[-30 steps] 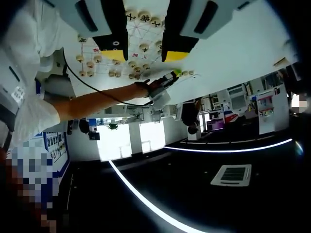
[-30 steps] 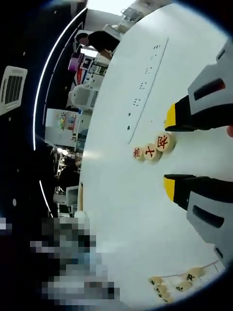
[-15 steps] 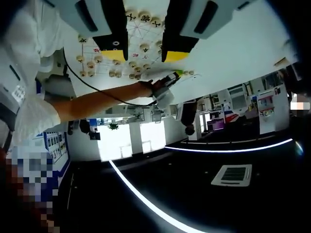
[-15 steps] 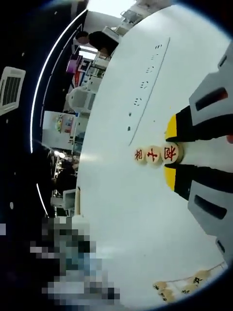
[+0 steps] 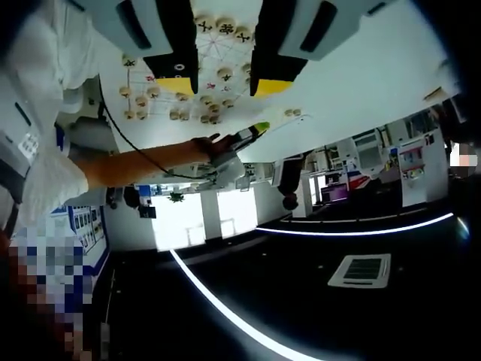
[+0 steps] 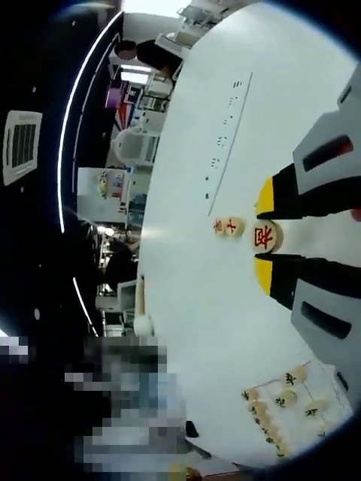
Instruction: Pick up the chess pieces one by one and place each piece onto its starting position on the chessboard, setting the pieces on their correct points until all the chess pieces are arranged in the starting layout
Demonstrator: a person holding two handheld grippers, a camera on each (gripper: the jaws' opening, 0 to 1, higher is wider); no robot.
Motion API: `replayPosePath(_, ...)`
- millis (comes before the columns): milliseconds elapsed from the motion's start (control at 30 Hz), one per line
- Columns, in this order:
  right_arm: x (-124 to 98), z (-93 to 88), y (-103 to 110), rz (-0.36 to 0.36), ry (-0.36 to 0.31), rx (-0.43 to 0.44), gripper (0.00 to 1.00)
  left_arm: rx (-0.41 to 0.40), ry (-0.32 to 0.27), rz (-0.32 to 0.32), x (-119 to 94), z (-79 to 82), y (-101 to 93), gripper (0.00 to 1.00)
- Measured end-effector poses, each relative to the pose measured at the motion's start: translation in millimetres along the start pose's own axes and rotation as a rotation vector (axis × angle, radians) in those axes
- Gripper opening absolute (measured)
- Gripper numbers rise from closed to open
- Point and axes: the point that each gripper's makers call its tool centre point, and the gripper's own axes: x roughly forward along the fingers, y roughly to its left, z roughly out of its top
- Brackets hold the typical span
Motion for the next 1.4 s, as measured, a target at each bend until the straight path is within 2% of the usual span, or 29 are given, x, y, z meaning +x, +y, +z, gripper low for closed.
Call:
replayPosePath(167, -43, 3.6, -3, 0.016, -0.039, 0.017, 0.19, 0.002, 0.001, -0.005, 2, 1.1, -2.2, 0.29)
replayPosePath(333, -74, 6.1, -4, 0.014, -0.072, 0.009, 0.19, 0.006, 0.01, -0.01, 5, -0.6, -4.6, 0.29)
replayPosePath(567, -111, 3.2, 12, 0.029, -0.101, -0.013, 0.19, 0.005, 0.017, -0.01, 7, -2.5, -4.7, 0.29)
replayPosePath(833, -144, -7.3, 35, 0.051, -0.119, -0.027, 0.19, 0.004, 0.021, -0.012, 8, -3.5, -4.0, 0.29)
replayPosePath(1067, -169, -11.9, 44, 0.072, -0.131, -0.024, 0.2, 0.006, 0.019, -0.015, 8, -3.0, -5.3, 0.29)
replayPosePath(1167, -179, -17.4, 47, 0.076, -0.134, -0.035, 0.2, 0.005, 0.018, -0.017, 9, -2.7, -5.9, 0.29)
replayPosePath(1400, -193, -39.1, 54, 0.115, -0.13, 0.018, 0.2, 0.004, 0.016, -0.019, 9, -2.7, -6.9, 0.29)
